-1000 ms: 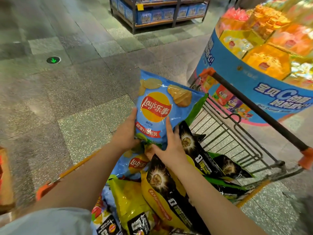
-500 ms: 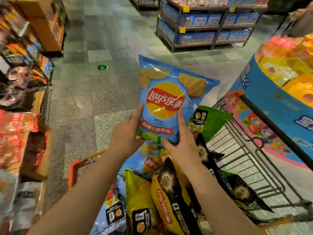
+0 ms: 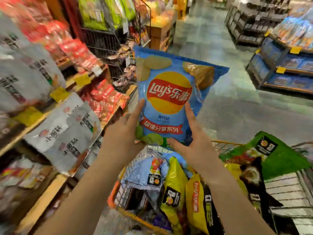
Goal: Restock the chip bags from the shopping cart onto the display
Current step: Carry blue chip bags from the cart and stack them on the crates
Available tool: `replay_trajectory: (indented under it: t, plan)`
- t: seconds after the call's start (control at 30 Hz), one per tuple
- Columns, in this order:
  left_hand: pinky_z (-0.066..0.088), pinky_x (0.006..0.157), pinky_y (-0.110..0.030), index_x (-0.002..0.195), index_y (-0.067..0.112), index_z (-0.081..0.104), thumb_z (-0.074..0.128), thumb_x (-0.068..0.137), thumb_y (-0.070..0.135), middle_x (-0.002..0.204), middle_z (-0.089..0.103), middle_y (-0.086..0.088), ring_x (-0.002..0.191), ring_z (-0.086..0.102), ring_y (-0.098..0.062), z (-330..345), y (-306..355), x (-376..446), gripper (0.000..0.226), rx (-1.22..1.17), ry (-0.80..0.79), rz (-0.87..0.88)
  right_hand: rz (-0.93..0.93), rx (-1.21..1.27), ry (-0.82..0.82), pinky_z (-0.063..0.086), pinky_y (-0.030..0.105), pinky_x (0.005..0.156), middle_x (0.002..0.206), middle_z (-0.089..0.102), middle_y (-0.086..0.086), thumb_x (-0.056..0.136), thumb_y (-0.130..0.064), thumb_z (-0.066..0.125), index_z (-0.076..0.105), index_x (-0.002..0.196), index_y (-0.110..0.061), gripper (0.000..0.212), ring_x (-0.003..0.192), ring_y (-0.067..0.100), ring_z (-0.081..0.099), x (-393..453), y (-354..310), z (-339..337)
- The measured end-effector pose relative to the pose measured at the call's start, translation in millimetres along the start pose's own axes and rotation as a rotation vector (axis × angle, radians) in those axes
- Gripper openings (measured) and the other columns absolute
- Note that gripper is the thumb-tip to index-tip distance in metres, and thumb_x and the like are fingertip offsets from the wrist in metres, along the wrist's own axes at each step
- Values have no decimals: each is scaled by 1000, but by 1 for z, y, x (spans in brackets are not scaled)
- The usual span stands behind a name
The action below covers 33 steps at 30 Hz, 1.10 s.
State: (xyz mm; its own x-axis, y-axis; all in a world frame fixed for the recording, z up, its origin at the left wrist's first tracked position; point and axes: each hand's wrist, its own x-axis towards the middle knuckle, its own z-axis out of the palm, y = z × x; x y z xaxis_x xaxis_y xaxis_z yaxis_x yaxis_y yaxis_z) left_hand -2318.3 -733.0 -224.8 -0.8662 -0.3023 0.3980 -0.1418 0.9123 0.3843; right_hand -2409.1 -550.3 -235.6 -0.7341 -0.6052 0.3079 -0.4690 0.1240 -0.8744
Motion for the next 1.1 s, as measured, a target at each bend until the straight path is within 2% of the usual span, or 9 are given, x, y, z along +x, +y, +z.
replay_trajectory:
  t: [0.1,0.2,0.3,0.5,0.6,0.7,0.83,1.0,1.1]
  plan:
    - [37,63,-32,134,59,-20,81,70,32,126,54,-13,97,59,-37,-39,-12,-47,123,47,34,-107,-53,35,-105,47,44,101,151,34,-9,84,-19,71,10,145,-53,93,131,9,44,-11,-29,29]
    - [37,64,-34,129,54,-23,77,75,38,130,53,-10,102,58,-35,-78,-24,-102,114,108,86,-222,-100,77,-236,47,38,101,150,35,-11,85,-8,69,12,143,-49,90,131,5,44,-31,-64,64]
    - [42,61,-36,138,49,-17,79,71,41,124,57,-10,95,61,-36,-117,-35,-175,118,168,170,-318,-132,122,-377,49,35,100,147,37,-17,85,-9,69,15,141,-52,88,129,1,45,-63,-101,107]
    - [43,56,-33,143,47,-6,87,62,34,115,60,-13,84,62,-35,-198,-47,-341,124,300,228,-539,-161,241,-667,47,5,80,118,34,-47,84,-10,70,17,131,-60,87,99,-26,48,-154,-179,201]
    - [41,57,-30,141,50,-16,84,66,35,115,60,-9,85,61,-29,-230,-36,-417,125,348,245,-699,-170,317,-814,47,8,87,119,35,-48,84,-7,70,18,137,-53,87,105,-25,46,-203,-210,244]
    - [37,60,-26,133,48,-22,80,71,39,116,57,-6,85,55,-20,-257,-26,-484,120,394,279,-860,-207,353,-934,45,4,82,122,36,-43,82,-7,71,20,134,-55,87,104,-26,46,-247,-239,284]
    - [41,60,-28,132,50,-28,81,69,44,119,58,-4,91,61,-23,-281,-20,-551,126,453,386,-977,-261,335,-1086,43,1,83,122,31,-43,82,-11,72,16,136,-54,88,101,-30,43,-286,-273,331]
    - [44,58,-31,144,44,-4,87,62,39,110,64,-9,89,64,-31,-296,-19,-621,123,486,499,-1115,-302,312,-1289,44,2,82,121,32,-44,84,-10,71,16,138,-54,90,100,-29,44,-327,-304,385]
    - [48,62,-36,140,54,-15,83,67,41,116,61,-8,93,62,-31,-306,-27,-652,123,508,542,-1223,-336,290,-1368,43,1,79,122,30,-44,84,-13,71,13,137,-58,90,97,-31,42,-344,-320,422]
